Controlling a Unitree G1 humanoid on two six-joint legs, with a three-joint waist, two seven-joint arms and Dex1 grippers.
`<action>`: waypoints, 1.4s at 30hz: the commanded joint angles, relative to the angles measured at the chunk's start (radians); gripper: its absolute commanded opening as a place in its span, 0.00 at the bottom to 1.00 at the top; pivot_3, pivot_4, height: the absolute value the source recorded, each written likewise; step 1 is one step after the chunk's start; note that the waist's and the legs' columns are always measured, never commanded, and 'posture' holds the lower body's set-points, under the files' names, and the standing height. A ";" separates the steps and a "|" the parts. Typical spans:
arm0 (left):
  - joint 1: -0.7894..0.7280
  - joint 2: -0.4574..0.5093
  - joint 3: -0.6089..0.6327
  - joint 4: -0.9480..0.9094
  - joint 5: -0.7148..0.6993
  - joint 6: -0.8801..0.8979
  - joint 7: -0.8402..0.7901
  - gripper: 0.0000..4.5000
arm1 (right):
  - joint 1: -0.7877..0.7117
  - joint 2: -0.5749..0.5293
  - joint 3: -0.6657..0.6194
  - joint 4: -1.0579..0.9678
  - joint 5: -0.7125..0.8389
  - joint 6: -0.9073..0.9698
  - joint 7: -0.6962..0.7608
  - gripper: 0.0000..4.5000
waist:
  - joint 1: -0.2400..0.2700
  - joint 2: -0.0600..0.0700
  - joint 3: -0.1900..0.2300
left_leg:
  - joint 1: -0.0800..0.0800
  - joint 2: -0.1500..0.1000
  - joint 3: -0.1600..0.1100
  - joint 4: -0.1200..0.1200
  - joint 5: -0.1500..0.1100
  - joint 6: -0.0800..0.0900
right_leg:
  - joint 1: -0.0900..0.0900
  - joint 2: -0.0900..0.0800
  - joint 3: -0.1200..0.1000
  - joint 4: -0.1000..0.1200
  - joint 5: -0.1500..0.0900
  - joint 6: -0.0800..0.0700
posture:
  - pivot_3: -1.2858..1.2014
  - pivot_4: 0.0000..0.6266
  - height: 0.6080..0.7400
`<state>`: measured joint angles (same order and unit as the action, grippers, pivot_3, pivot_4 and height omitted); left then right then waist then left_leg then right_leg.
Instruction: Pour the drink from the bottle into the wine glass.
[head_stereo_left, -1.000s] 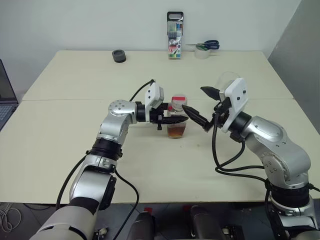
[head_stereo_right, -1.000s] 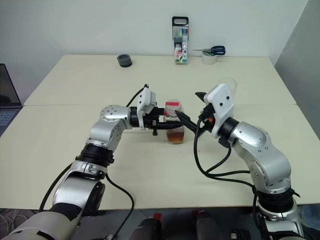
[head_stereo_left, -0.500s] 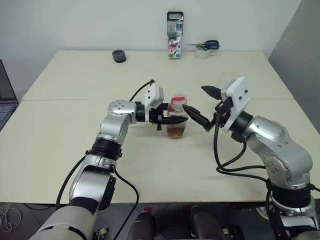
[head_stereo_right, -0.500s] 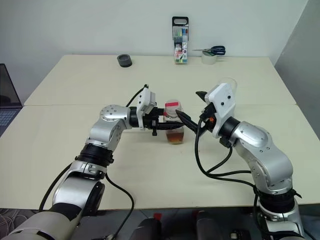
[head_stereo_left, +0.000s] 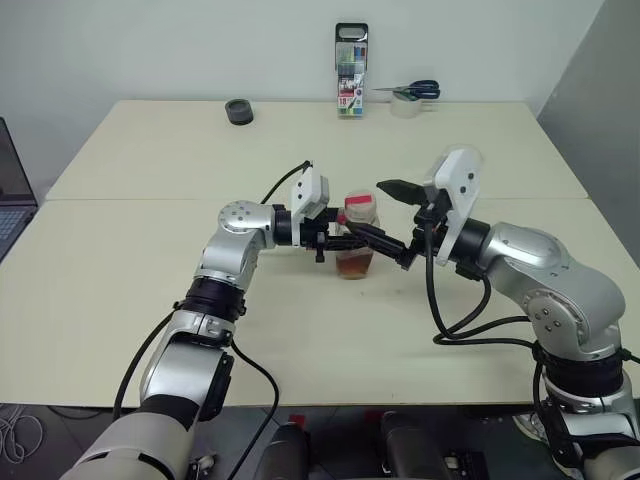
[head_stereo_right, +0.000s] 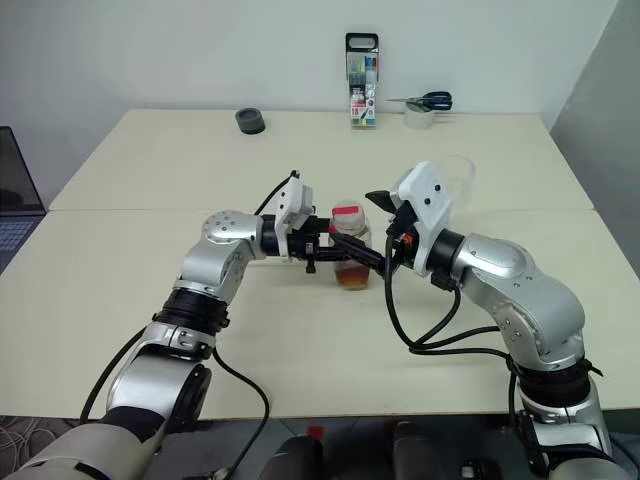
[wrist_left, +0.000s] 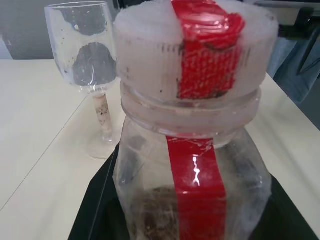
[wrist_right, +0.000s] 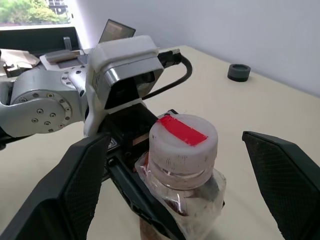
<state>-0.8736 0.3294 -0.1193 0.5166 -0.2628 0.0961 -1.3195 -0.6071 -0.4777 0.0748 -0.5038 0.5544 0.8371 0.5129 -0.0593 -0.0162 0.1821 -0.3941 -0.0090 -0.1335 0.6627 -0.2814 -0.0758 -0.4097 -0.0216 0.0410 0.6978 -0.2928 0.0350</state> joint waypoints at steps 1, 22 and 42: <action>-0.007 -0.004 0.010 -0.046 -0.016 -0.019 -0.002 0.39 | -0.067 -0.011 0.037 0.037 -0.048 -0.053 0.039 1.00 | 0.000 0.000 0.000 | 0.000 0.000 0.000 0.000 0.000 0.000 | 0.000 0.000 0.000 0.000 0.000 0.000 | 0.52 0.24 1.00; 0.024 -0.006 0.007 -0.075 -0.016 -0.012 0.008 0.39 | -0.077 -0.017 0.082 0.029 -0.162 -0.162 0.064 0.40 | 0.000 0.000 0.000 | 0.000 0.000 -0.001 0.000 0.000 0.000 | 0.000 0.000 0.000 0.000 0.000 0.000 | 0.52 0.24 1.00; 0.109 0.057 0.072 -0.184 -0.048 0.077 0.101 0.39 | 0.427 0.014 -0.207 -0.050 -0.139 -0.149 -0.092 0.38 | 0.005 0.000 0.000 | 0.001 0.000 0.000 0.000 -0.001 0.002 | 0.001 0.000 0.000 0.000 0.000 0.000 | 0.52 0.24 1.00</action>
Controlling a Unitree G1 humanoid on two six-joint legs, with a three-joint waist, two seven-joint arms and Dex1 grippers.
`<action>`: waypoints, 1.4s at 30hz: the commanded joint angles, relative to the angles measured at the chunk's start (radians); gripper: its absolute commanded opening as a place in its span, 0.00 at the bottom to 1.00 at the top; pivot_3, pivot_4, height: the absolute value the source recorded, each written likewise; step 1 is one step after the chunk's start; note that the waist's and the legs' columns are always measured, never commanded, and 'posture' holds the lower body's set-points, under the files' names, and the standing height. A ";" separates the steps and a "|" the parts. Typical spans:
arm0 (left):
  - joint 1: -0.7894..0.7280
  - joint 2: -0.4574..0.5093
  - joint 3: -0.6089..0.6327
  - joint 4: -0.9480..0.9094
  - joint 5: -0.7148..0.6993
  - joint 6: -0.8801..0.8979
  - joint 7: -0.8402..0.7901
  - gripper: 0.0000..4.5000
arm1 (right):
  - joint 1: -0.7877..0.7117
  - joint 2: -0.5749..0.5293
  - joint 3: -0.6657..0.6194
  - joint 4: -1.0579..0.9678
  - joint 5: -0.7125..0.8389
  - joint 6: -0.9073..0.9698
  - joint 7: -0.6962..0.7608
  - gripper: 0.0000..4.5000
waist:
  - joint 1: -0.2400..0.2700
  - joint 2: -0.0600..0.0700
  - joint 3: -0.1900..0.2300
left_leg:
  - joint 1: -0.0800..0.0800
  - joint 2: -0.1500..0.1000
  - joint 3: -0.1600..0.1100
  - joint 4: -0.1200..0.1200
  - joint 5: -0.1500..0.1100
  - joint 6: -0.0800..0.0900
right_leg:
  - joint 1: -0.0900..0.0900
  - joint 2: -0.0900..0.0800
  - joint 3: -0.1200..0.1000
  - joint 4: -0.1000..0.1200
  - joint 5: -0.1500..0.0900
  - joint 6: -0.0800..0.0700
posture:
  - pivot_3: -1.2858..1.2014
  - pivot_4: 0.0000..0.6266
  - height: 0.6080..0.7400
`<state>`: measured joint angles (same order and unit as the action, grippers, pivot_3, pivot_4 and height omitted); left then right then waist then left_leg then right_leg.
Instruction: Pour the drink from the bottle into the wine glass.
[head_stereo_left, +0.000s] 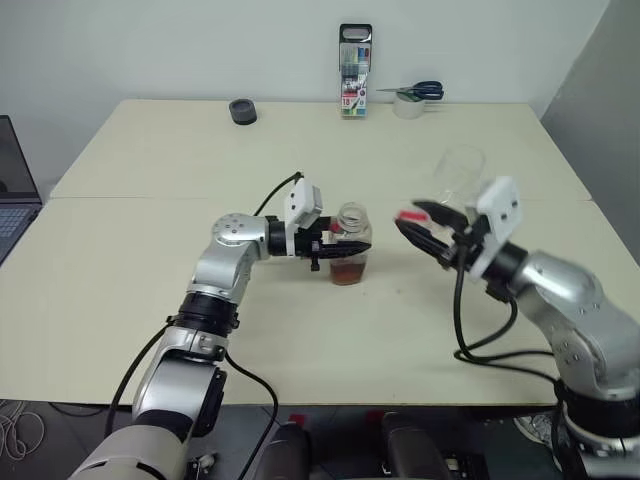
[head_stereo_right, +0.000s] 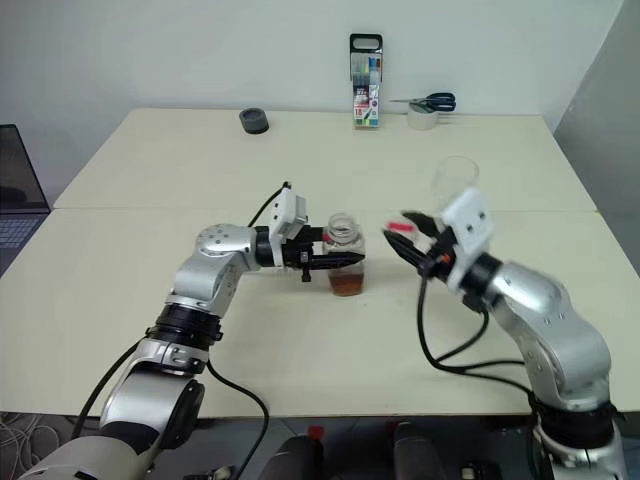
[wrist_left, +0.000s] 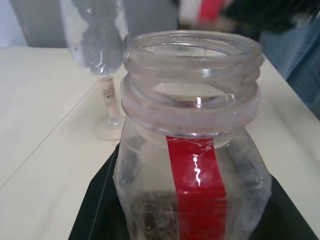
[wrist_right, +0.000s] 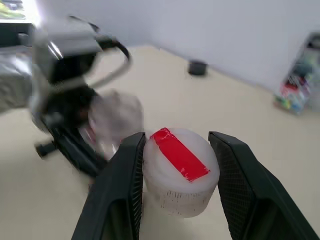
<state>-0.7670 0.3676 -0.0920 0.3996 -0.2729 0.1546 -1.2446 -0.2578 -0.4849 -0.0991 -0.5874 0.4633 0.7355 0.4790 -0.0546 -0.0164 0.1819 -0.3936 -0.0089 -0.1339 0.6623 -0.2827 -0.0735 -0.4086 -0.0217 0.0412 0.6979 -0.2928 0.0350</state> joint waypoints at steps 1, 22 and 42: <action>0.009 0.026 0.050 -0.079 -0.041 0.027 0.033 0.39 | 0.111 0.026 -0.023 0.068 -0.086 -0.077 -0.078 0.38 | -0.001 0.000 0.000 | 0.000 0.000 0.000 0.000 0.000 0.001 | 0.000 0.000 0.000 0.000 0.000 0.000 | 0.52 0.24 1.00; 0.080 0.181 0.231 -0.082 -0.023 0.093 0.331 0.39 | 0.230 -0.043 0.038 0.101 -0.124 -0.190 0.060 1.00 | 0.001 0.000 -0.001 | 0.008 0.001 0.002 -0.001 -0.001 0.001 | 0.005 0.001 0.002 0.000 0.000 0.000 | 0.52 0.24 1.00; 0.184 0.216 0.381 -0.032 0.015 0.102 0.733 0.39 | -0.335 0.150 0.393 0.252 -0.112 -0.086 0.157 1.00 | -0.002 -0.001 -0.002 | 0.007 0.001 0.001 -0.001 0.001 -0.003 | 0.004 -0.001 0.001 0.000 0.000 0.000 | 0.52 0.24 1.00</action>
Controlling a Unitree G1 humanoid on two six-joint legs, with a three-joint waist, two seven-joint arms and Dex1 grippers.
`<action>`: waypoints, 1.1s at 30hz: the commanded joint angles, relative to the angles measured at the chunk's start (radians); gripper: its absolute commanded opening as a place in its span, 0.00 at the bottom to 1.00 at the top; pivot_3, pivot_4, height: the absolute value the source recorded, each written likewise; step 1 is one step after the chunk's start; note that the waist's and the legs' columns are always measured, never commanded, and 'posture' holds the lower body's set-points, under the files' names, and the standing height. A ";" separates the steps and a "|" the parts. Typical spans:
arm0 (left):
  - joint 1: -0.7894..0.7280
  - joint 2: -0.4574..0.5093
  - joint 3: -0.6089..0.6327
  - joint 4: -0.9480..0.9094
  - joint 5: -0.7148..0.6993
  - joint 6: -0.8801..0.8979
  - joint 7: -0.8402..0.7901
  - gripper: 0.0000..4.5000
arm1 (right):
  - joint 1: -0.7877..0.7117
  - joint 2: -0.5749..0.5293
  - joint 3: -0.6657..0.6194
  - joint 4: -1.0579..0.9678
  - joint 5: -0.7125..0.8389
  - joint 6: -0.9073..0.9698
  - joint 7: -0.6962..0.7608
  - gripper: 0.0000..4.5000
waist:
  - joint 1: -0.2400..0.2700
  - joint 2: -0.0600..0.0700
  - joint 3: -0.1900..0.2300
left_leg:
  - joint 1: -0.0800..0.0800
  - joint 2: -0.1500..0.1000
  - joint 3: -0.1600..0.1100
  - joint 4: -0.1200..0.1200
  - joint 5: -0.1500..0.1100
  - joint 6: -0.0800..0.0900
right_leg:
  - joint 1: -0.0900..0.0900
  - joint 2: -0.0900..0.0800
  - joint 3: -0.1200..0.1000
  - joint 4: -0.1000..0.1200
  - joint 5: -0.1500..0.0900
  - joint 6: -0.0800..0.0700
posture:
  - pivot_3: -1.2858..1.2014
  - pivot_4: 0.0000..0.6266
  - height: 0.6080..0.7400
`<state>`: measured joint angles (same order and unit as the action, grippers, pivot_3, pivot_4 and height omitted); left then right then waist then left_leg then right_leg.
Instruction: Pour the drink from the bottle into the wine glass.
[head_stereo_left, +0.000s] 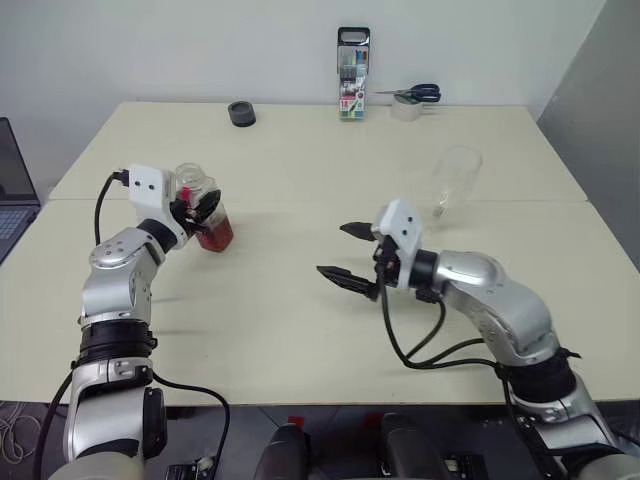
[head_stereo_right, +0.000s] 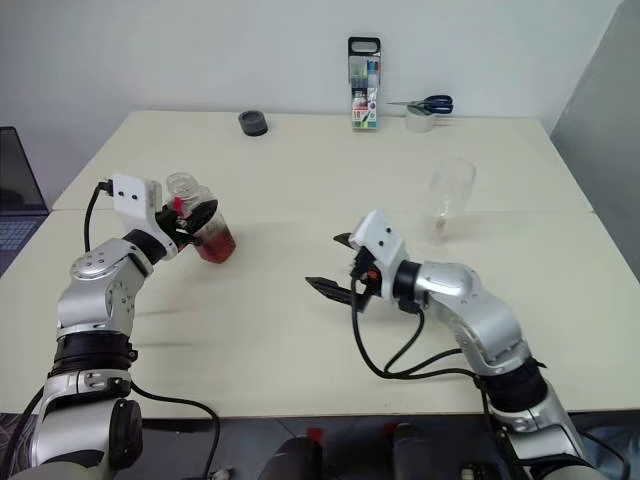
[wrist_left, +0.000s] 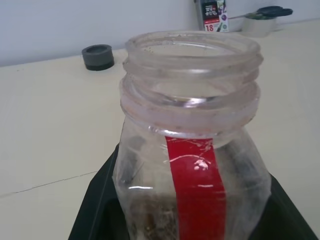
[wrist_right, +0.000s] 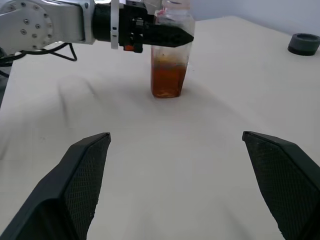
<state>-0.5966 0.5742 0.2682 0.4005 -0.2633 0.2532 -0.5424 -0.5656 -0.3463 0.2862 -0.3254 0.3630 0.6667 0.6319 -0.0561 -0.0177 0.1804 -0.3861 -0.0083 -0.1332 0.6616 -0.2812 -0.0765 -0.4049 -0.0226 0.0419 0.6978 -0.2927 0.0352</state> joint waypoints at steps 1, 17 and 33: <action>0.020 0.008 0.017 -0.038 0.006 0.005 0.036 0.39 | -0.030 0.014 0.010 -0.006 -0.016 -0.018 0.006 1.00 | 0.000 0.000 0.000 | 0.000 0.000 0.000 0.000 0.000 0.000 | 0.000 0.000 0.000 0.000 0.000 0.000 | 0.52 0.24 1.00; 0.034 -0.006 0.008 0.001 0.006 -0.008 0.060 0.95 | -0.030 0.030 0.012 -0.021 -0.033 0.001 0.007 1.00 | -0.001 0.000 0.000 | 0.000 0.000 0.000 -0.001 0.000 0.001 | 0.000 0.001 -0.001 0.000 0.000 0.000 | 0.52 0.24 1.00; 0.117 -0.054 -0.001 -0.016 0.018 -0.128 0.059 0.99 | 0.012 -0.001 0.047 -0.018 -0.100 -0.061 0.009 1.00 | 0.000 0.000 0.000 | 0.000 0.000 0.000 -0.001 0.000 0.001 | 0.000 0.000 -0.001 0.000 0.000 0.000 | 0.52 0.24 1.00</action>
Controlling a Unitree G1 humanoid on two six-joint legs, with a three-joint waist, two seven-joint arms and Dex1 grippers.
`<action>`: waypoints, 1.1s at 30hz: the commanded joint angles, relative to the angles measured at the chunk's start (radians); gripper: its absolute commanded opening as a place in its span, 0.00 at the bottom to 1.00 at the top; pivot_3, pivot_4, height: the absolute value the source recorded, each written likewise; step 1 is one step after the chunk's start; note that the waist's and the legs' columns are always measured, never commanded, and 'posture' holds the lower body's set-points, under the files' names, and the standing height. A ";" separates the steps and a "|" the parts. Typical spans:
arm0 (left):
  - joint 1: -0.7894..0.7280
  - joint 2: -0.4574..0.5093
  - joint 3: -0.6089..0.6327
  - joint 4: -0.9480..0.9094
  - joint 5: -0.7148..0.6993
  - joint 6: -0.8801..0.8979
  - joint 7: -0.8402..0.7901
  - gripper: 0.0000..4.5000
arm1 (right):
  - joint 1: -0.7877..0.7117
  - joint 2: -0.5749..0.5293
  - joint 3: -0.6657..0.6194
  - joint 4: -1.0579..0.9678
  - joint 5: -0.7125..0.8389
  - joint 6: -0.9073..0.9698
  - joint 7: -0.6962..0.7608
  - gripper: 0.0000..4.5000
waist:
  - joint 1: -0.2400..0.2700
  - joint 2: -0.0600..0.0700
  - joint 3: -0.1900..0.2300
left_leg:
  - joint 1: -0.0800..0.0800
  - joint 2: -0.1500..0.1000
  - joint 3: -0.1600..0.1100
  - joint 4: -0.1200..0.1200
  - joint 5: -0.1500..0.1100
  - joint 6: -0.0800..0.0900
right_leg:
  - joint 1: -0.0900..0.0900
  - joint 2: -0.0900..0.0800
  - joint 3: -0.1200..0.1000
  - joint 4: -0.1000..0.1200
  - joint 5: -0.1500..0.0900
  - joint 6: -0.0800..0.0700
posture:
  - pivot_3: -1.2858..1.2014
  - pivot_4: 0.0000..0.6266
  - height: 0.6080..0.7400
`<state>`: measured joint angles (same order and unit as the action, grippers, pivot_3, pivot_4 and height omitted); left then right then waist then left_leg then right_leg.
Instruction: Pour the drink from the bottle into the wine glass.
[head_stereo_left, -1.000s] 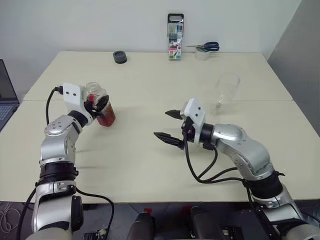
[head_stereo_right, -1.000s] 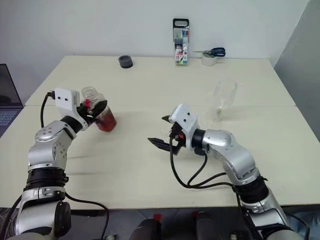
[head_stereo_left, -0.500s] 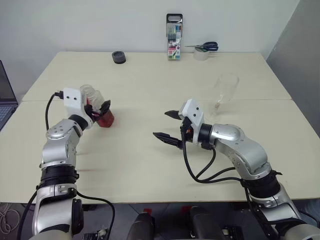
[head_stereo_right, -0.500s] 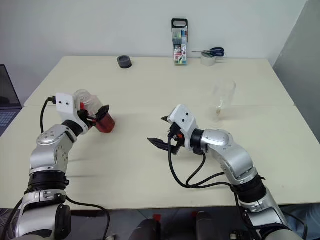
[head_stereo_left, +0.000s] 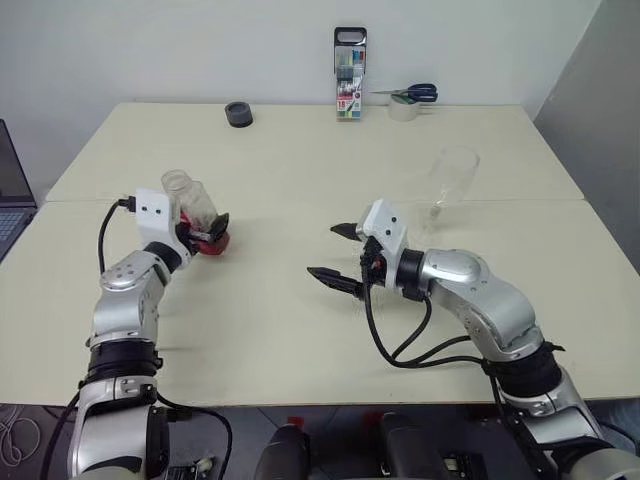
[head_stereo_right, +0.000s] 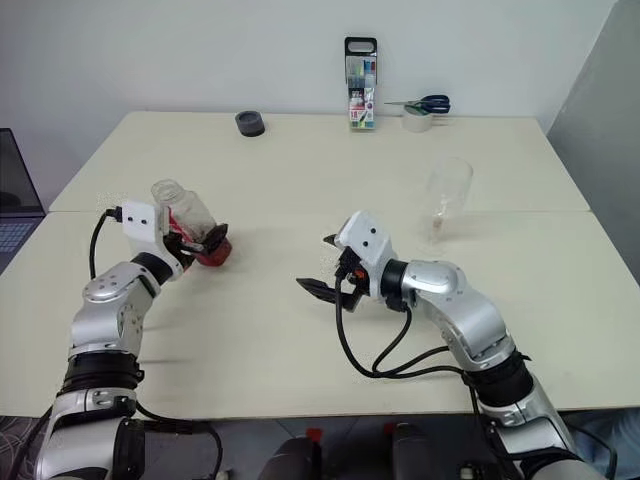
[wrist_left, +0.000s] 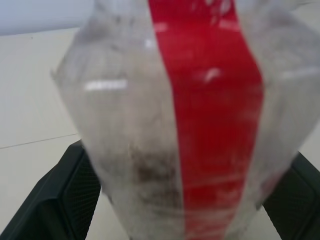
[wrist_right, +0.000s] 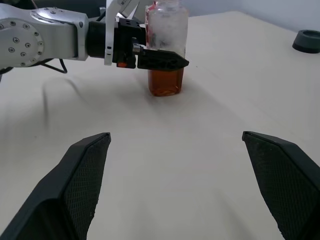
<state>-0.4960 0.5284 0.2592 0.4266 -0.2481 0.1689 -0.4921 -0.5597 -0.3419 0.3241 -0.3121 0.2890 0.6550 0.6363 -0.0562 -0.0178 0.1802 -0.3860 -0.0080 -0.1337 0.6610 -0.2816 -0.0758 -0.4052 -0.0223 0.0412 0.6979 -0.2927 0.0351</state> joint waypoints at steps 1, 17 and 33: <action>0.025 -0.013 0.010 -0.045 0.005 -0.051 0.018 0.99 | 0.013 -0.006 0.011 -0.028 -0.037 -0.063 0.001 1.00 | 0.000 0.000 0.000 | 0.000 0.000 0.000 0.000 0.000 0.000 | 0.000 0.000 0.000 0.000 0.000 0.000 | 0.52 0.24 1.00; 0.360 -0.050 0.036 -0.325 0.022 -0.110 0.107 0.99 | 0.337 -0.039 -0.071 -0.143 -0.169 -0.173 -0.120 1.00 | 0.003 0.000 0.000 | 0.000 0.001 0.000 -0.001 -0.001 0.001 | 0.000 0.000 0.001 -0.001 0.000 0.000 | 0.52 0.24 1.00; 0.396 0.149 -0.143 -0.653 -0.150 0.055 -0.382 0.99 | 0.291 0.161 -0.448 0.115 -0.129 -0.212 -0.450 1.00 | 0.017 0.000 0.000 | 0.004 0.002 0.003 -0.002 -0.002 0.003 | 0.003 0.003 0.002 0.000 0.000 0.000 | 0.52 0.24 1.00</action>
<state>-0.0607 0.6558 0.1291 -0.1976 -0.3756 0.2209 -0.8228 -0.2238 -0.1906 -0.0987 -0.2390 0.1408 0.4816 0.2048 -0.0394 -0.0175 0.1803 -0.3822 -0.0062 -0.1303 0.6589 -0.2835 -0.0728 -0.4024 -0.0193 0.0432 0.6974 -0.2929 0.0353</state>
